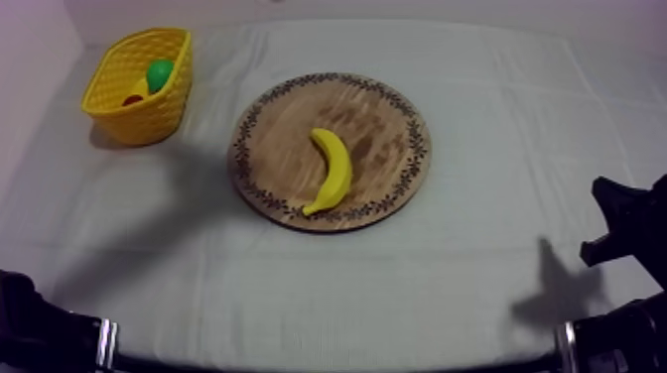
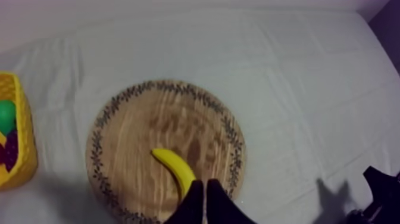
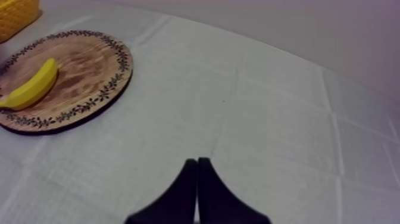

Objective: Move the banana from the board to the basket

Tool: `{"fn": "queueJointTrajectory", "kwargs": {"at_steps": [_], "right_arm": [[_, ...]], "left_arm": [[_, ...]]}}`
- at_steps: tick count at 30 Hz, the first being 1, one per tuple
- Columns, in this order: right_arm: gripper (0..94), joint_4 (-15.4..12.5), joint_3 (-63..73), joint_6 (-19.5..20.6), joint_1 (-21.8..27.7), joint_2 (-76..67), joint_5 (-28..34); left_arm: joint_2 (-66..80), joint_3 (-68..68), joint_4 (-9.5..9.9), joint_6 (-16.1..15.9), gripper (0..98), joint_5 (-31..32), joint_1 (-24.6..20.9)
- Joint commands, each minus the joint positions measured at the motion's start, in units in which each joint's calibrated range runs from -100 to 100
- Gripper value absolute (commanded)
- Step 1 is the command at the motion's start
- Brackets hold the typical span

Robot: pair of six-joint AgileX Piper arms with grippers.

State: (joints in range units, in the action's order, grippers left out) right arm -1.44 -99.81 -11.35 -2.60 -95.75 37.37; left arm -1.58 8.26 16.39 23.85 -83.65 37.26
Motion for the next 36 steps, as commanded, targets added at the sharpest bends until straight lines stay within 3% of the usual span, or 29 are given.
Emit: {"fn": "queueJointTrajectory", "kwargs": {"at_steps": [1,8,14,16,21,24,29,36], "right_arm": [[0.3,0.00,0.03,0.00,0.00,0.00,-0.03],[0.3,0.00,0.03,0.00,0.00,0.00,-0.03],[0.3,0.00,0.03,0.00,0.00,0.00,-0.03],[0.3,0.00,0.03,0.00,0.00,0.00,-0.03],[0.3,0.00,0.03,0.00,0.00,0.00,-0.03],[0.3,0.00,0.03,0.00,0.00,0.00,-0.03],[0.3,0.00,0.03,0.00,0.00,0.00,-0.03],[0.3,0.00,0.03,0.00,0.00,0.00,-0.03]], "left_arm": [[-2.93,0.91,-0.51,0.62,0.0,-0.81,0.01],[-10.24,4.46,-2.95,2.06,0.0,-2.89,0.06],[-14.32,6.35,-3.61,4.18,3.0,-3.58,0.06],[-15.07,6.64,-3.50,5.05,11.7,-3.66,0.04],[-15.96,6.54,-3.79,6.18,53.4,-4.12,-0.17],[-16.28,6.35,-4.50,6.10,68.8,-4.59,-0.47],[-16.84,6.10,-5.85,5.97,78.0,-5.75,-1.19],[-18.56,3.88,-7.13,6.12,79.4,-7.31,-1.60]]}}
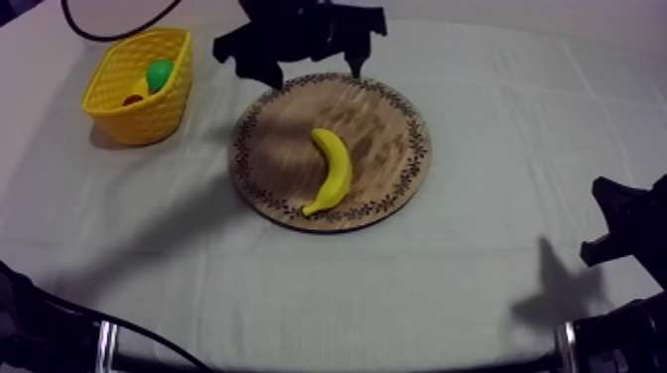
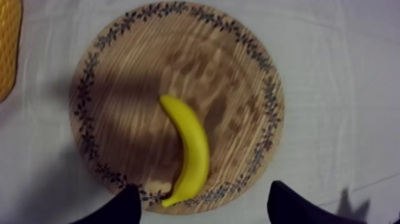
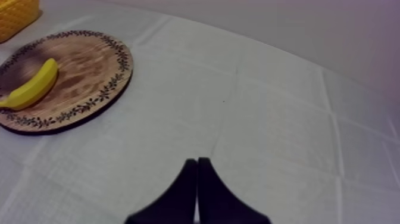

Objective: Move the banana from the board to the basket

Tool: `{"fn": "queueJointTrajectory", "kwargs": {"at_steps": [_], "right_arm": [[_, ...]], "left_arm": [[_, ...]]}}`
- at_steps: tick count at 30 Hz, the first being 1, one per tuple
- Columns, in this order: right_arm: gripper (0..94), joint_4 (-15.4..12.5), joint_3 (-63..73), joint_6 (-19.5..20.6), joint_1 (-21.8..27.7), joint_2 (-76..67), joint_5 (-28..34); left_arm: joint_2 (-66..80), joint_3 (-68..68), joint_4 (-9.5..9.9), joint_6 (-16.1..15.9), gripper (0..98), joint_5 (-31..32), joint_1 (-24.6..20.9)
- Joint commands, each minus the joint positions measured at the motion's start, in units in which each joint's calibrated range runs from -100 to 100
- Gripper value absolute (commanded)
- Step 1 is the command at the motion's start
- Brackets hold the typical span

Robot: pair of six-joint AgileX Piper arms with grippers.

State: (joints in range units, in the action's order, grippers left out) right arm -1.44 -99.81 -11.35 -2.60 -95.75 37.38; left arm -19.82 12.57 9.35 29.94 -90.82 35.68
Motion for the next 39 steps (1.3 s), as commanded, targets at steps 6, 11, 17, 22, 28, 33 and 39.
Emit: {"fn": "queueJointTrajectory", "kwargs": {"at_steps": [6,11,17,22,28,33,39], "right_arm": [[0.3,0.00,0.03,0.00,0.00,0.00,-0.04],[0.3,0.00,0.03,0.00,0.00,0.00,-0.04],[0.3,0.00,0.03,0.00,0.00,0.00,-0.04],[0.3,0.00,0.03,0.00,0.00,0.00,-0.04],[0.3,0.00,0.03,0.00,0.00,0.00,-0.04],[0.3,0.00,0.03,0.00,0.00,0.00,-0.04],[0.3,0.00,0.03,0.00,0.00,0.00,-0.04]], "left_arm": [[-4.12,-2.76,-1.10,0.05,79.6,-0.33,-0.05],[-8.75,-2.60,-2.69,-0.13,79.5,-0.35,-0.38],[-14.96,-0.39,-4.55,-0.31,78.6,-0.38,-0.75],[-19.64,3.01,-5.61,-0.01,77.8,-0.49,-1.15],[-24.87,8.32,-6.28,0.16,76.4,-0.52,-1.87],[-28.75,11.76,-6.52,0.13,75.7,-0.52,-2.25],[-32.37,14.29,-6.59,0.10,75.0,-0.52,-2.50]]}}
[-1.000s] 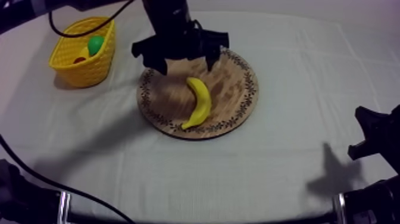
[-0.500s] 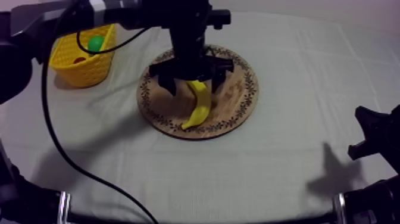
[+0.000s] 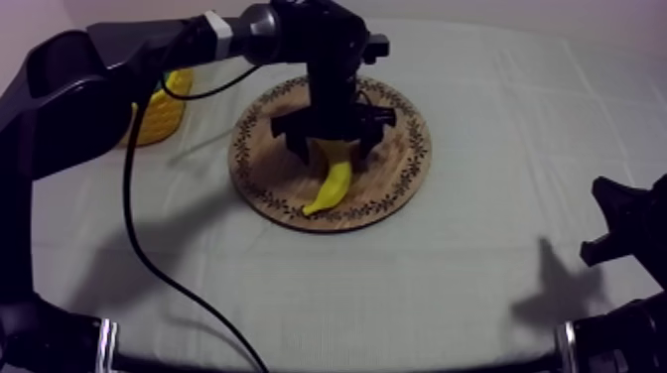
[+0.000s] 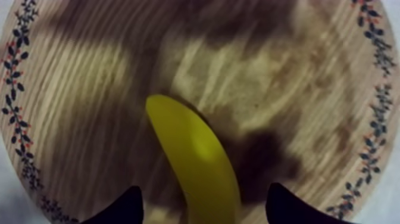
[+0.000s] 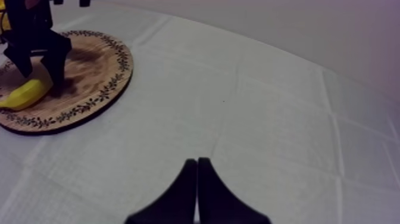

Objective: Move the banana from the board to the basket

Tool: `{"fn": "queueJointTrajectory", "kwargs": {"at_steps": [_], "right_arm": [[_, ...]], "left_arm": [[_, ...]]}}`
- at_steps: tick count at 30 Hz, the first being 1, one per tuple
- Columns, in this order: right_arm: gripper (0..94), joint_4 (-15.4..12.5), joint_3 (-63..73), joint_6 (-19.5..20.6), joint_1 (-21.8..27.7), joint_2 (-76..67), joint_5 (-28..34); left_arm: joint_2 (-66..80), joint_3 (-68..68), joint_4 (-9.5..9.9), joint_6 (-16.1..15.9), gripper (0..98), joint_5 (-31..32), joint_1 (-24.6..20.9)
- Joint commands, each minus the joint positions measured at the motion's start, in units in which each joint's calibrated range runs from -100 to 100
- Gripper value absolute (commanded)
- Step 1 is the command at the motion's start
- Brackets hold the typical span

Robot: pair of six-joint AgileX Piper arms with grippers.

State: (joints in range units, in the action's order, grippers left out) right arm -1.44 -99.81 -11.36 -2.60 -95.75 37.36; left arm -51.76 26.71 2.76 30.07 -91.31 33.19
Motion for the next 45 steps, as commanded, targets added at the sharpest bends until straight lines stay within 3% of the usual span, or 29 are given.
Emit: {"fn": "queueJointTrajectory", "kwargs": {"at_steps": [1,7,14,22,29,35,45], "right_arm": [[0.3,0.00,0.03,0.00,0.00,0.00,-0.03],[0.3,0.00,0.03,0.00,0.00,0.00,-0.03],[0.3,0.00,0.03,0.00,0.00,0.00,-0.03],[0.3,0.00,0.03,0.00,0.00,0.00,-0.03],[0.3,0.00,0.03,0.02,0.00,0.00,-0.03],[0.3,0.00,0.03,0.02,0.00,0.00,-0.03],[0.3,-0.04,0.03,0.01,0.00,0.00,-0.03]], "left_arm": [[-0.87,0.33,0.04,-0.03,74.9,-0.03,-0.06],[-2.60,1.53,-0.15,-0.54,70.9,-0.35,-0.26],[-3.10,2.34,-0.28,-1.23,55.1,-0.57,-0.14],[-2.03,2.60,-0.20,-3.02,28.5,-0.27,-0.09],[1.25,1.32,-0.34,-3.76,14.9,0.53,-0.96],[8.28,-2.48,0.11,-4.03,15.3,0.59,-2.11],[30.24,-12.89,-1.17,-4.21,21.7,-3.68,-5.17]]}}
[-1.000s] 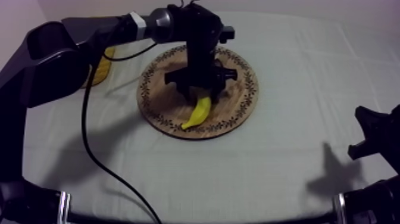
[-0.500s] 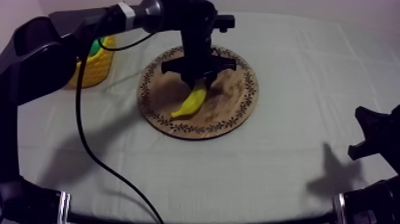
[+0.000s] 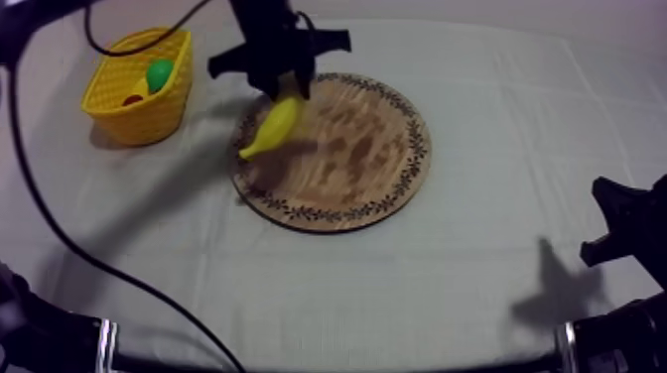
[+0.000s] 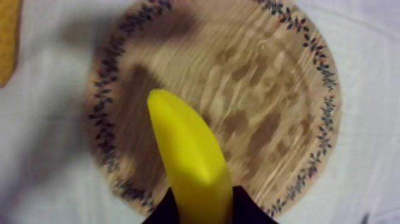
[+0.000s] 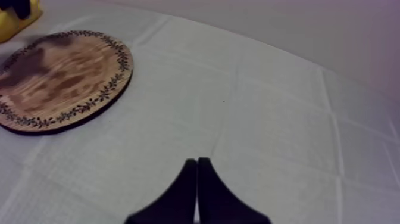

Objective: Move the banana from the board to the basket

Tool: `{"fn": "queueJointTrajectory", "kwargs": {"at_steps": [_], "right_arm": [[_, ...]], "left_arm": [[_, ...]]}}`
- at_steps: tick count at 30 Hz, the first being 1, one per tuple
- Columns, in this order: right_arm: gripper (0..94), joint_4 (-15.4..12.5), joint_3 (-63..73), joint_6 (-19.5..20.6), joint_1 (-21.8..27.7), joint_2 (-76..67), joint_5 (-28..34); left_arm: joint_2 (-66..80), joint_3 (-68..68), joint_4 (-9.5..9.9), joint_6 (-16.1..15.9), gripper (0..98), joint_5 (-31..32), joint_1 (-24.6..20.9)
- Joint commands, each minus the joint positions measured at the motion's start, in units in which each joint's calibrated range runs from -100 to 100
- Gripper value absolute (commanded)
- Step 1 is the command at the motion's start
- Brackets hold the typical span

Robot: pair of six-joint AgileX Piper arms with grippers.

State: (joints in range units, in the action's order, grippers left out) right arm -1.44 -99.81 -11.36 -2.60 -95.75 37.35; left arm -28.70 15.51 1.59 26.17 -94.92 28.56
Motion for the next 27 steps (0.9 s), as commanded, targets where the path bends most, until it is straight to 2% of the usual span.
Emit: {"fn": "queueJointTrajectory", "kwargs": {"at_steps": [1,6,13,19,27], "right_arm": [[0.3,-0.04,0.03,0.00,0.00,0.00,-0.01],[0.3,-0.05,0.03,0.00,0.00,0.00,-0.01],[0.3,-0.05,0.03,0.00,0.00,0.00,-0.01],[0.3,-0.05,0.03,0.00,0.00,0.00,-0.01],[0.3,-0.05,0.03,0.01,0.00,0.00,-0.01]], "left_arm": [[9.44,-2.45,-0.01,-0.63,21.9,-0.34,-1.06],[18.67,-4.37,0.65,-2.58,23.8,-1.48,-5.20],[24.29,-5.81,3.10,-4.83,23.2,-2.32,-12.34],[22.41,-7.05,5.58,-5.53,25.6,-2.34,-17.07],[15.01,2.21,7.57,-7.54,26.0,1.95,-21.39]]}}
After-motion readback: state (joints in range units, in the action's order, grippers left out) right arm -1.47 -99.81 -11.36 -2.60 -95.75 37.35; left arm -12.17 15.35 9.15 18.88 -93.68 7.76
